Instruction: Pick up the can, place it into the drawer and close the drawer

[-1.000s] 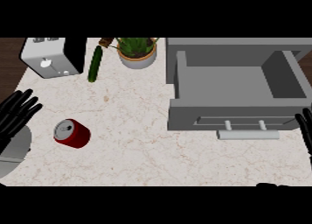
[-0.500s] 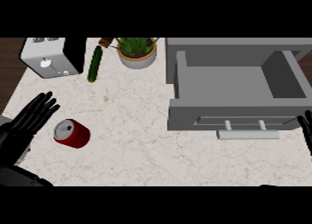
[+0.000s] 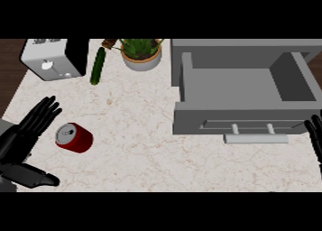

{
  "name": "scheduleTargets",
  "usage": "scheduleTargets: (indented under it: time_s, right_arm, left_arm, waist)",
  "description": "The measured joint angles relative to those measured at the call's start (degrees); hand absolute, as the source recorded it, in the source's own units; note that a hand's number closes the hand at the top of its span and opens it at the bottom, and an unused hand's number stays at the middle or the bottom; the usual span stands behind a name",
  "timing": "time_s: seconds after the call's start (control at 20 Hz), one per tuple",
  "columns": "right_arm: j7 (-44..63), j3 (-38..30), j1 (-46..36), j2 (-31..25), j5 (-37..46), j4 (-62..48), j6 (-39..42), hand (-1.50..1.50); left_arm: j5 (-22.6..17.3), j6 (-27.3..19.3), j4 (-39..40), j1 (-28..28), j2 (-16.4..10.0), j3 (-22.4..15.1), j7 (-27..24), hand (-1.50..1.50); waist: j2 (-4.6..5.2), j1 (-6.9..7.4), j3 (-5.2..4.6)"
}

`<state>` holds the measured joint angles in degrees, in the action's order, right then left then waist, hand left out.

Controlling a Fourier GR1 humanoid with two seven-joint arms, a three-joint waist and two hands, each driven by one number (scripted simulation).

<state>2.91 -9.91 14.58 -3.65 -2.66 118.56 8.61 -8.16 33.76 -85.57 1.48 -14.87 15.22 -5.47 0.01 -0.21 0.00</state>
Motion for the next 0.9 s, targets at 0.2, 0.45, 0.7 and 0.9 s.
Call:
scheduleTargets:
  time_s: [0.2, 0.45, 0.7, 0.9]
  right_arm:
    - [-2.03, -1.24, 0.71, 0.06, -0.63, -1.14, 1.28, -1.5]
    - [-1.77, -2.16, -0.6, -0.1, -0.72, -2.11, 1.65, -1.5]
    - [-3.24, -1.95, -0.13, 0.93, 0.6, -3.03, 1.82, -1.5]
    - [-1.71, -2.04, -1.32, 1.07, 0.77, -2.54, 1.52, -1.5]
  left_arm:
    - [3.31, -0.3, 6.02, 1.44, -0.67, 0.58, -5.48, -1.5]
    - [6.85, 0.29, 14.0, 2.68, -2.51, 1.17, -12.23, -1.5]
    - [8.98, 0.19, 18.71, 3.89, -3.5, 1.12, -15.72, -1.5]
    - [10.89, -0.3, 24.36, 5.89, -4.21, 0.94, -19.3, -1.5]
  waist:
    - [-0.01, -0.04, -0.02]
    - [0.01, -0.04, -0.01]
    - [0.01, -0.02, 0.01]
    - [-0.01, -0.03, -0.02]
